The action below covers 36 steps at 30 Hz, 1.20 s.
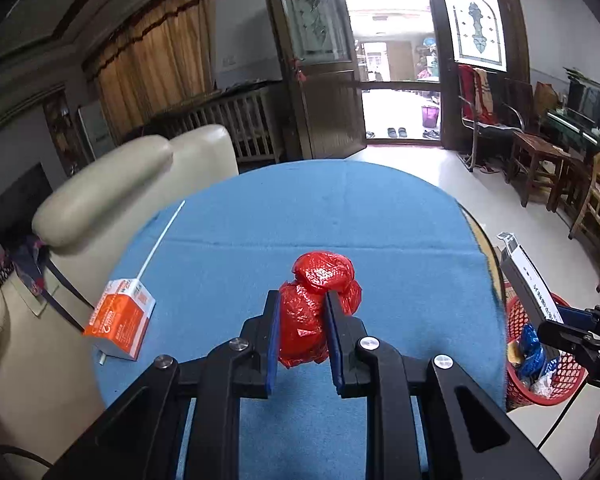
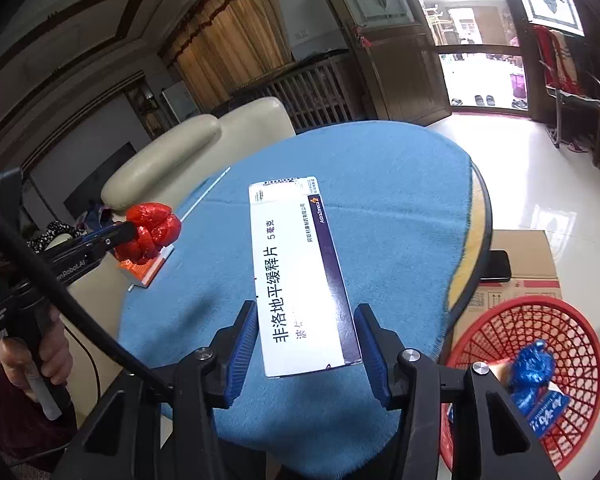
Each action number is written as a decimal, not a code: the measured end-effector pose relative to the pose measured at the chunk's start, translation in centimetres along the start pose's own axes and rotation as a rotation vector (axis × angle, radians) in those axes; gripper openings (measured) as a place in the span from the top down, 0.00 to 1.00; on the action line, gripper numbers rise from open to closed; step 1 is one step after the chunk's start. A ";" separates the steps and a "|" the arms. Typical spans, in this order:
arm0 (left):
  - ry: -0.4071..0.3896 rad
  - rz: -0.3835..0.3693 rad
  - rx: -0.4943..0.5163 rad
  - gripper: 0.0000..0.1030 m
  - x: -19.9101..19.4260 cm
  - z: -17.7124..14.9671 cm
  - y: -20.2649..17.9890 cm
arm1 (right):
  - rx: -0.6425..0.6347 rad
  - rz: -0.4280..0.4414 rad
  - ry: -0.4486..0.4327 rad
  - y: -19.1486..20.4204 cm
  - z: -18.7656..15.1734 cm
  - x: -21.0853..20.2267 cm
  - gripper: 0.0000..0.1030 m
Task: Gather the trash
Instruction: 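Carry the medicine box and red bag over the red basket with both grippers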
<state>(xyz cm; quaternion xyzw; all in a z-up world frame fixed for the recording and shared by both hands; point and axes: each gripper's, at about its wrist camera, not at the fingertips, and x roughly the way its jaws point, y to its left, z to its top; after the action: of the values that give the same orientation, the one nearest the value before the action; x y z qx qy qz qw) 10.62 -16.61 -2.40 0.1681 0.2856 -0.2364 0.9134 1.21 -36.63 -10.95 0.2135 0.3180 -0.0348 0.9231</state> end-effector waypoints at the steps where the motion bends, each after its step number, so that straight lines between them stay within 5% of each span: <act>1: -0.012 0.000 0.009 0.79 -0.6 0.1 -0.5 | 0.002 -0.002 -0.010 -0.1 -0.2 -0.8 0.50; 11: -0.057 -0.018 0.083 0.79 -2.9 1.2 -5.3 | 0.037 -0.019 -0.094 -2.3 -1.2 -6.1 0.49; 36: -0.048 -0.091 0.253 0.79 -2.6 2.0 -16.2 | 0.194 -0.075 -0.153 -10.5 -4.3 -10.3 0.49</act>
<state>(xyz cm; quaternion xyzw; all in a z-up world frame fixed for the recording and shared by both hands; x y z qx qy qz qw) 1.04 -30.12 -2.01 0.2630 0.2390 -0.3154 0.8799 -11.56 -45.06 -11.64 0.2866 0.2496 -0.1159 0.9177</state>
